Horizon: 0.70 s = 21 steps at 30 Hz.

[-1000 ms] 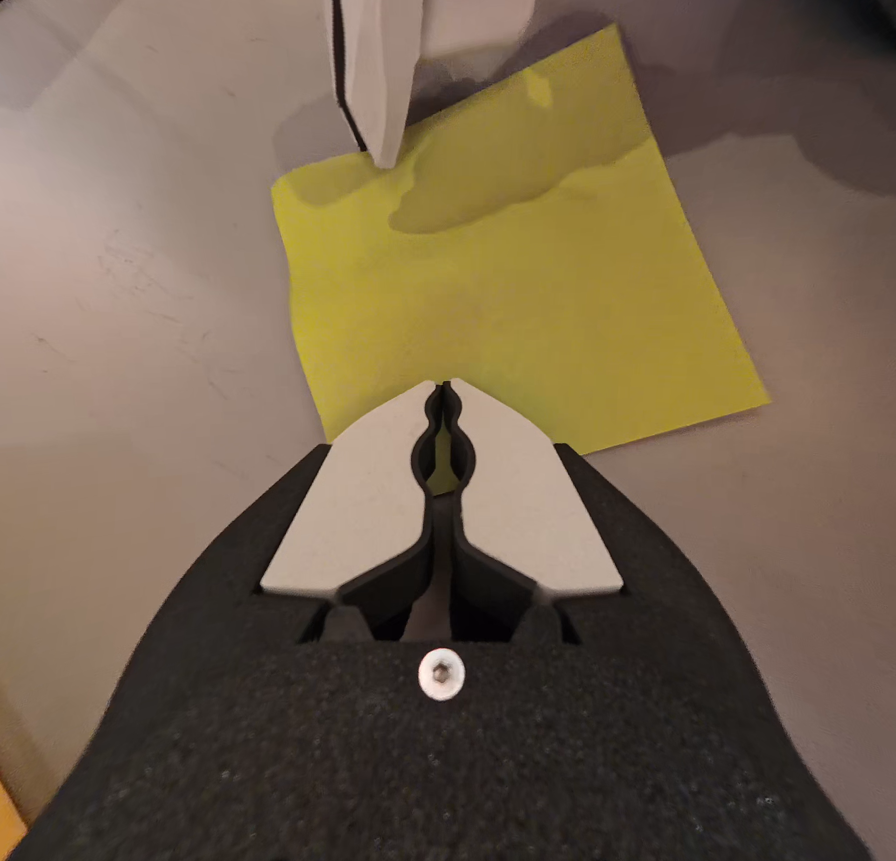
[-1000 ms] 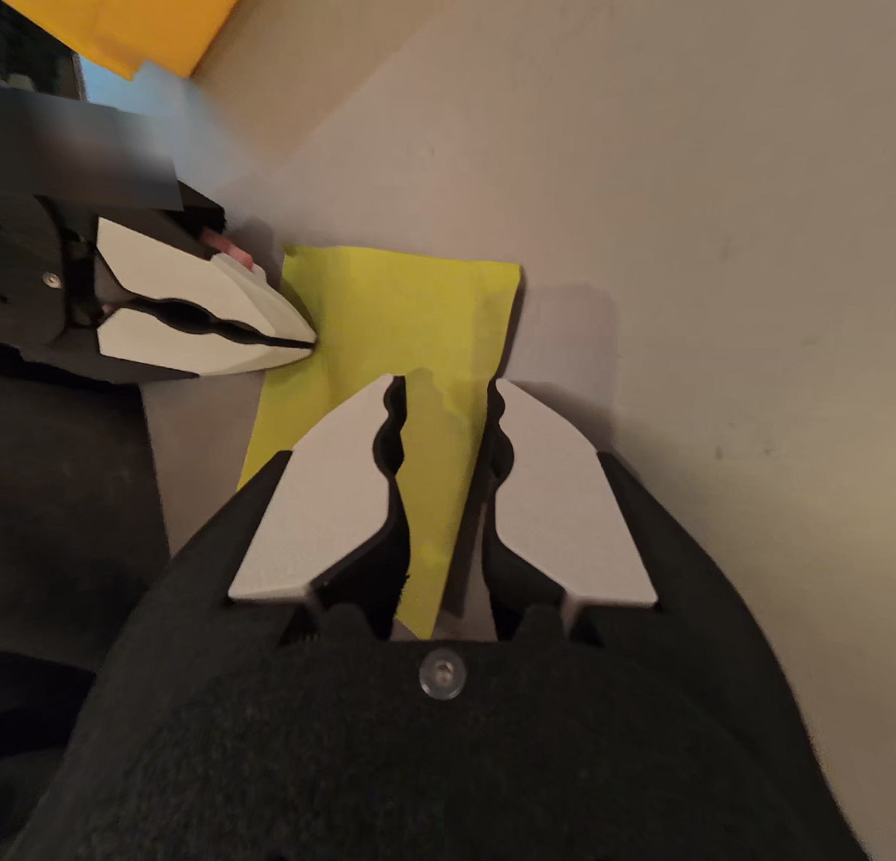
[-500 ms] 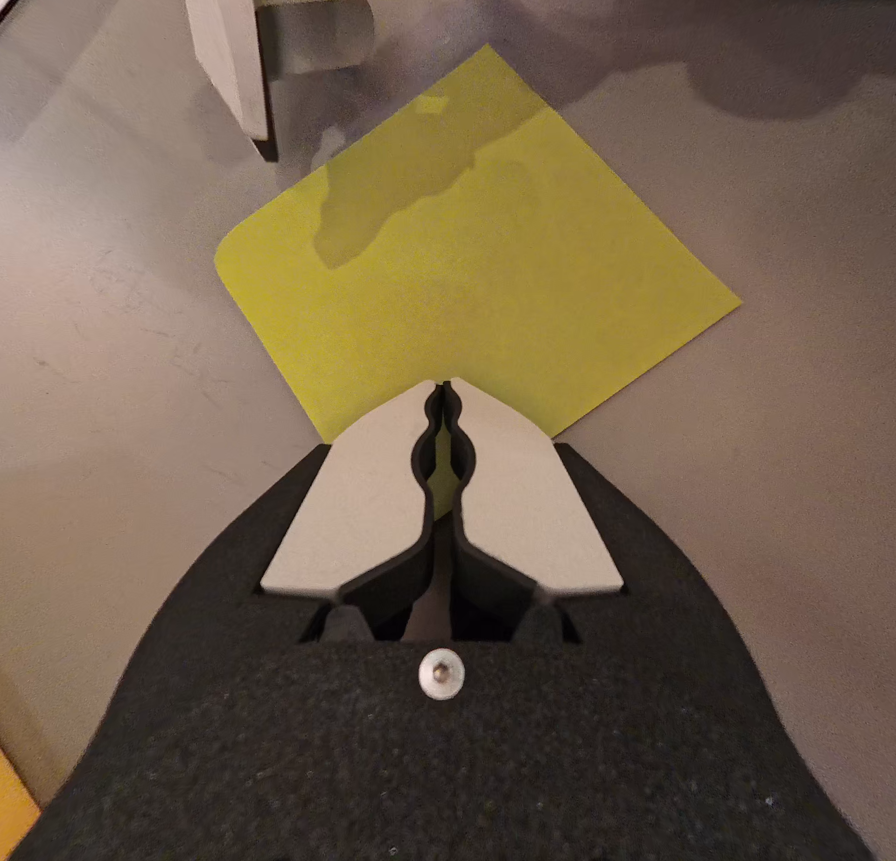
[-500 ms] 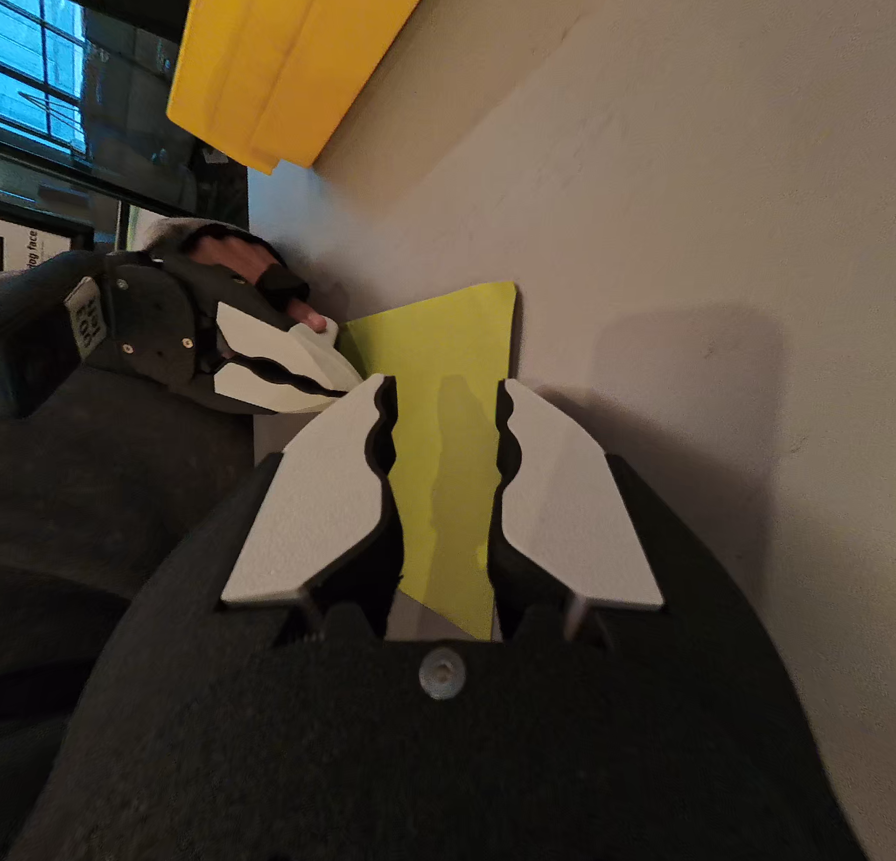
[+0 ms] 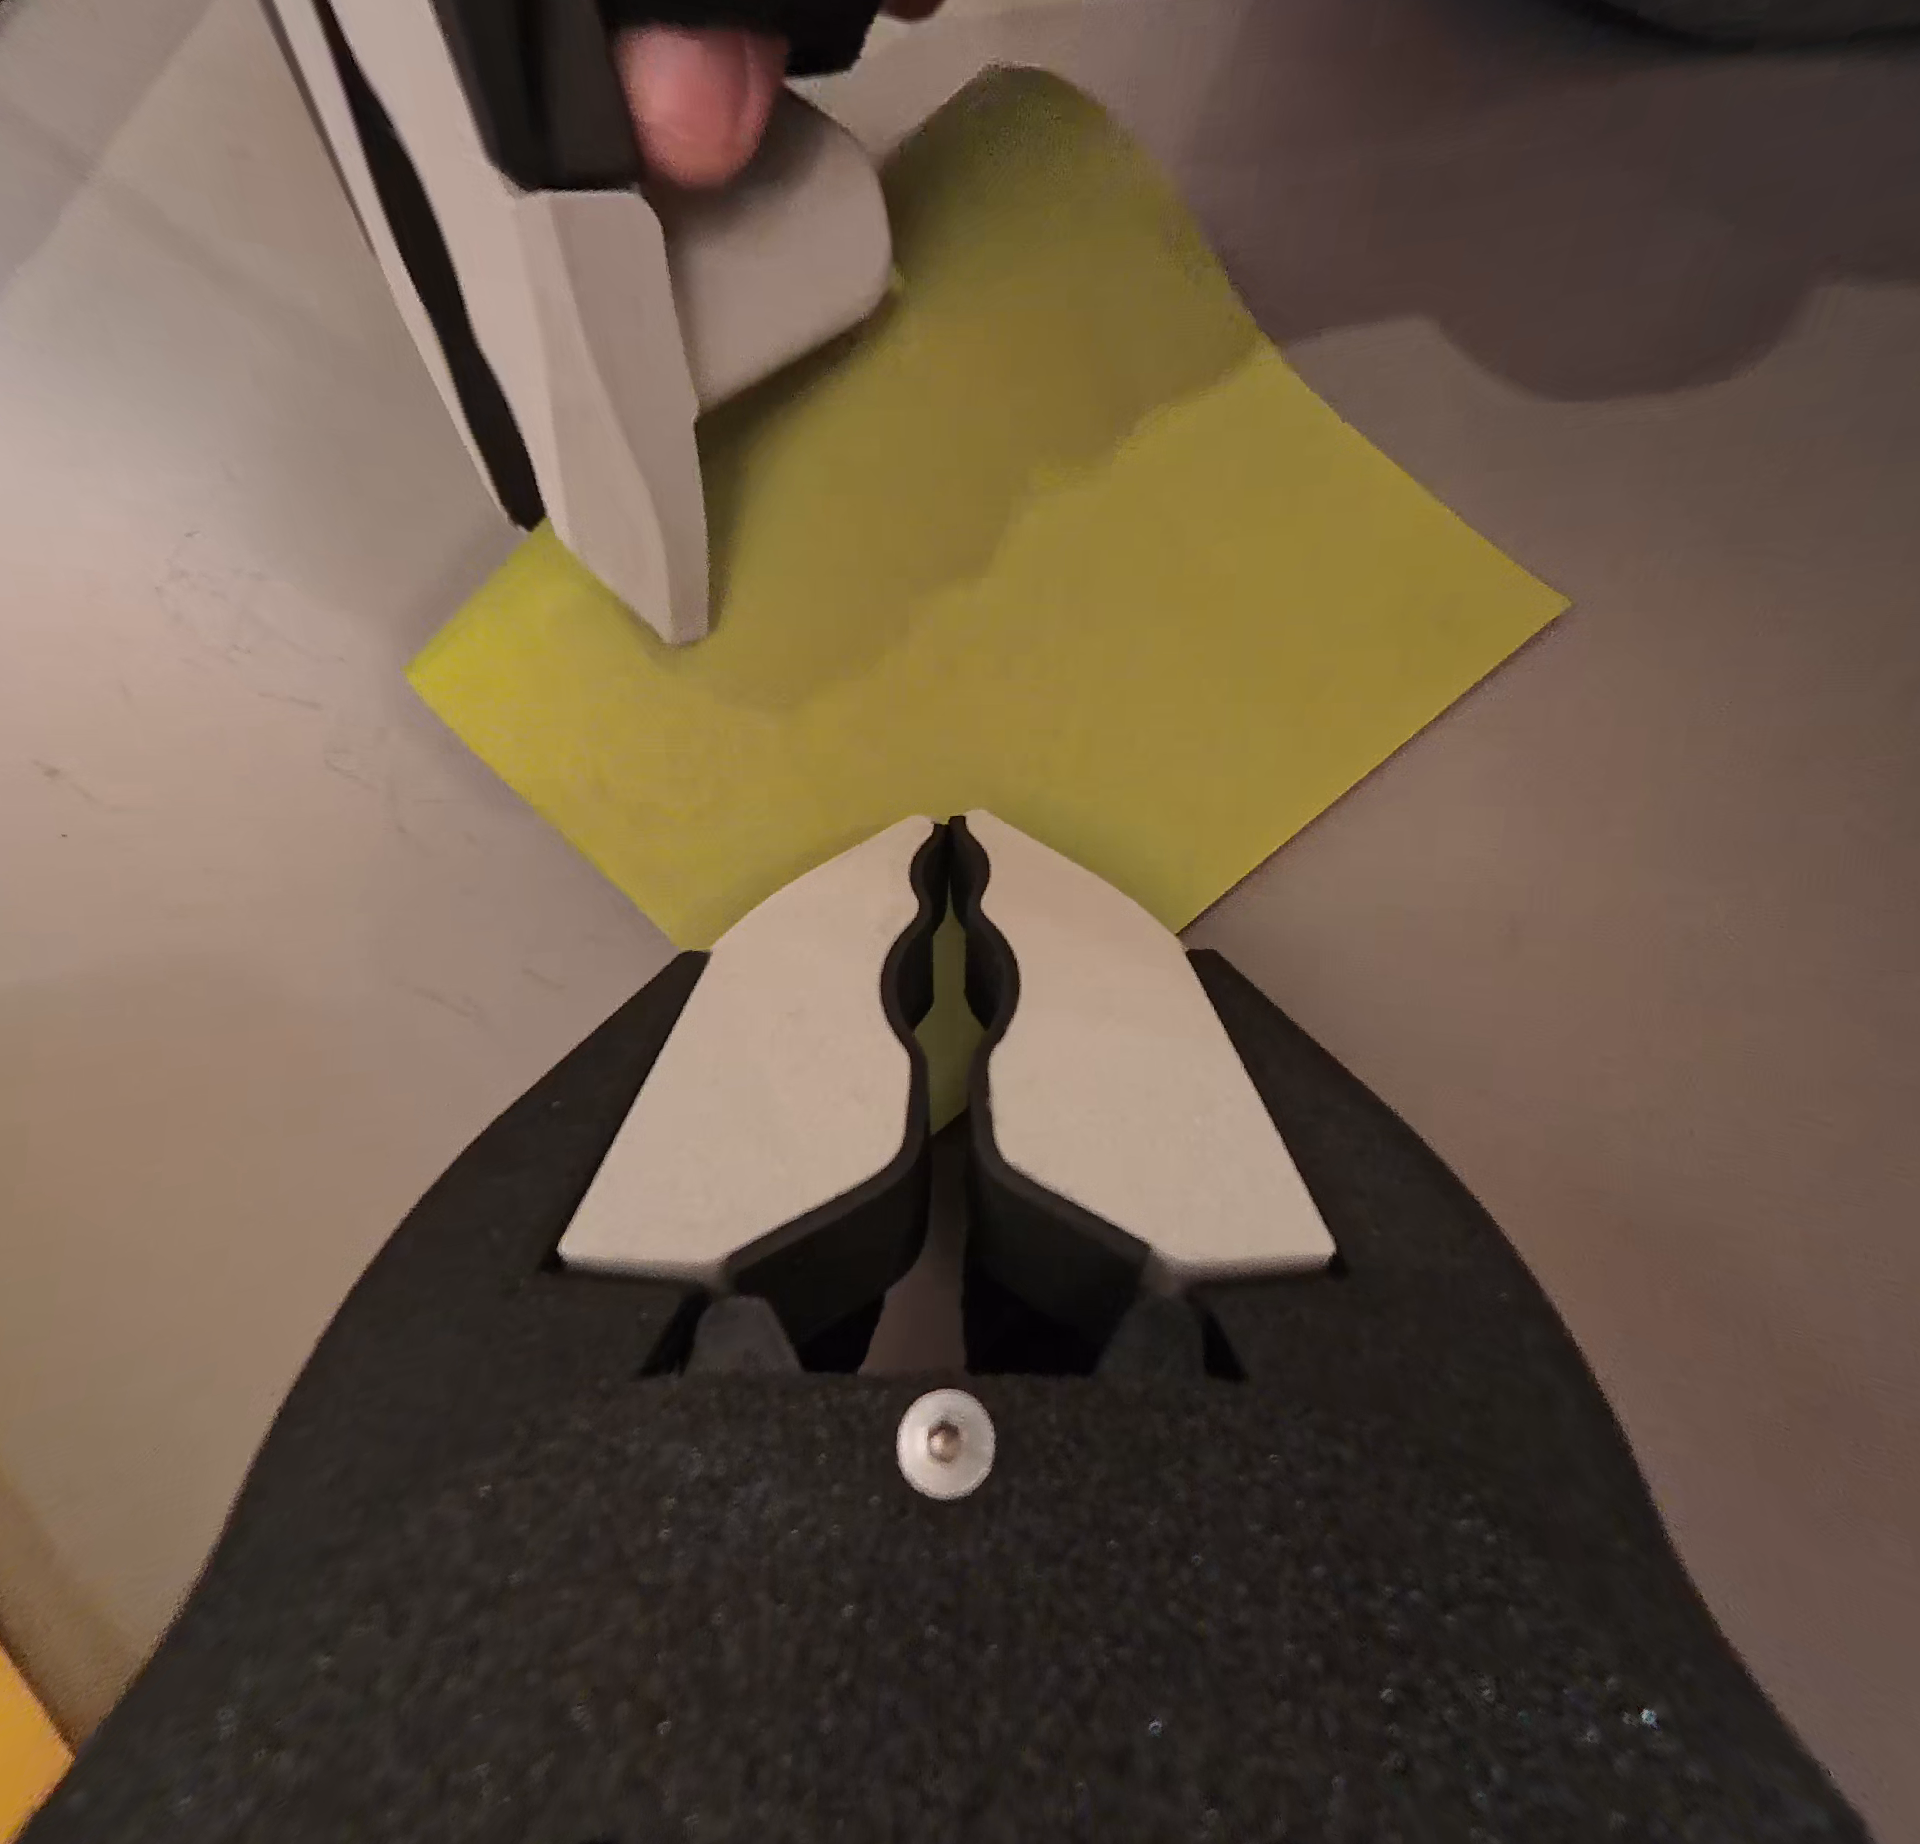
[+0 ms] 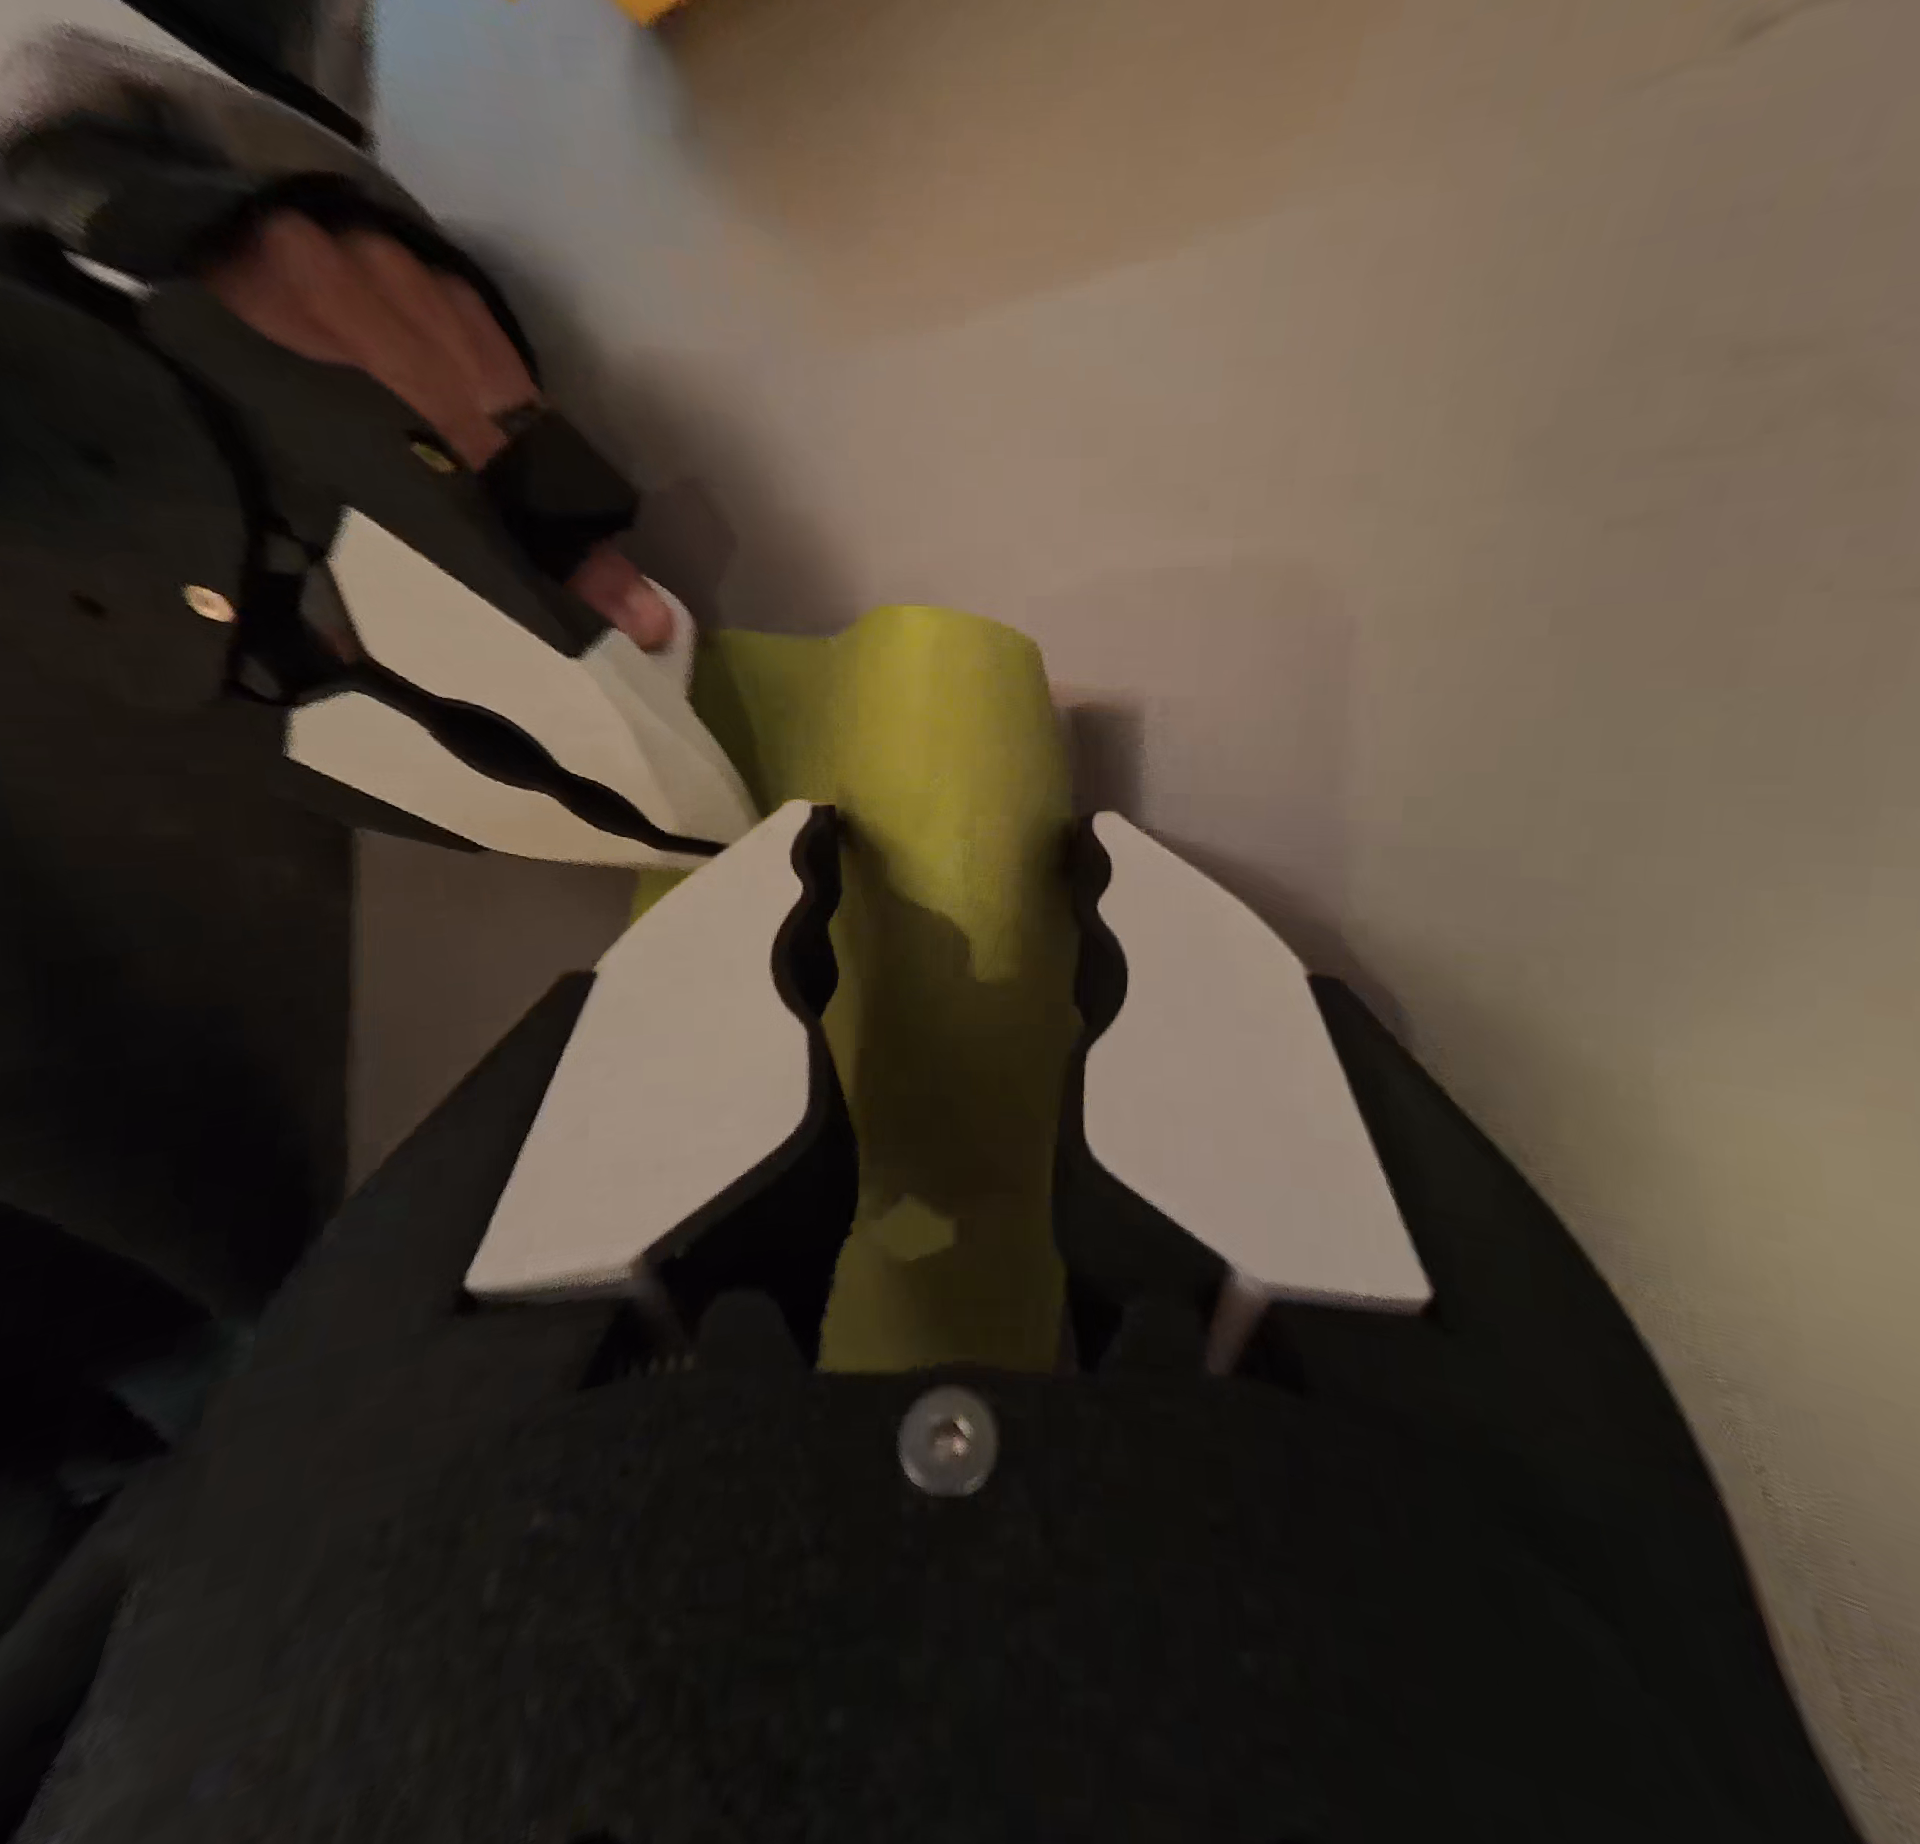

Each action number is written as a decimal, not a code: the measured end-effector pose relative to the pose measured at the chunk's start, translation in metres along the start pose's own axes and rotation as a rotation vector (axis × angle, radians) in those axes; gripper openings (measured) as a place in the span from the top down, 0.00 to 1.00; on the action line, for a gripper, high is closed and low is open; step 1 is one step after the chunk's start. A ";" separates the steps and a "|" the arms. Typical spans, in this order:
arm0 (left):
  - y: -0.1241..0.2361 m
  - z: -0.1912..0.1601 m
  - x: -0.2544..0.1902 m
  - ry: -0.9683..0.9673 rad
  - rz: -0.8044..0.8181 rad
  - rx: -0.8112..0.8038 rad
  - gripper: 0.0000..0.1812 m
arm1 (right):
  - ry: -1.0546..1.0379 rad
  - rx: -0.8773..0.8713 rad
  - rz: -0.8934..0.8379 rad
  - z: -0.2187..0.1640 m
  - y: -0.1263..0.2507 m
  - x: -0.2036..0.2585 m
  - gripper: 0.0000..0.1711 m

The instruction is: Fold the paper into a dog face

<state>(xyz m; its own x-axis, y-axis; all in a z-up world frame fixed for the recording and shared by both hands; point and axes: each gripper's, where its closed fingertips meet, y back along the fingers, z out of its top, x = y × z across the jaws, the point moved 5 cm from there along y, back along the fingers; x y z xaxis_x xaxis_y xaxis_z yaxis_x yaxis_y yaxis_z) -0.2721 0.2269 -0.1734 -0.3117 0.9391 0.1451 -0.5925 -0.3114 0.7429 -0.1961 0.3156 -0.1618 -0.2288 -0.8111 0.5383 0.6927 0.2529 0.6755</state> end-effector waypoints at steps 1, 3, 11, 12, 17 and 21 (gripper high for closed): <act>0.000 0.000 0.000 0.004 -0.004 -0.001 1.00 | -0.029 -0.031 0.070 0.003 -0.001 0.002 0.76; 0.000 0.000 0.000 0.011 -0.015 -0.005 1.00 | -0.099 -0.119 0.276 0.012 0.003 0.009 0.78; 0.000 -0.001 0.001 0.015 -0.083 -0.026 1.00 | -0.125 0.039 0.572 0.003 0.021 0.035 0.78; 0.001 -0.001 0.000 0.000 -0.087 -0.025 1.00 | -0.121 0.069 0.515 0.001 0.021 0.034 0.76; 0.002 -0.002 -0.005 -0.060 -0.067 -0.013 1.00 | -0.055 0.109 0.305 0.014 0.019 0.028 0.89; 0.004 -0.002 -0.008 -0.093 -0.059 -0.011 1.00 | 0.045 0.070 0.175 0.027 0.017 0.029 0.93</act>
<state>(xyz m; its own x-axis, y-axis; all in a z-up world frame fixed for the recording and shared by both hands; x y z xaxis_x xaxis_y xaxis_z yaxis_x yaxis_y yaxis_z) -0.2731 0.2177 -0.1733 -0.2064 0.9650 0.1618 -0.6158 -0.2566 0.7449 -0.2095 0.3108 -0.1213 -0.0770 -0.7738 0.6287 0.6696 0.4271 0.6077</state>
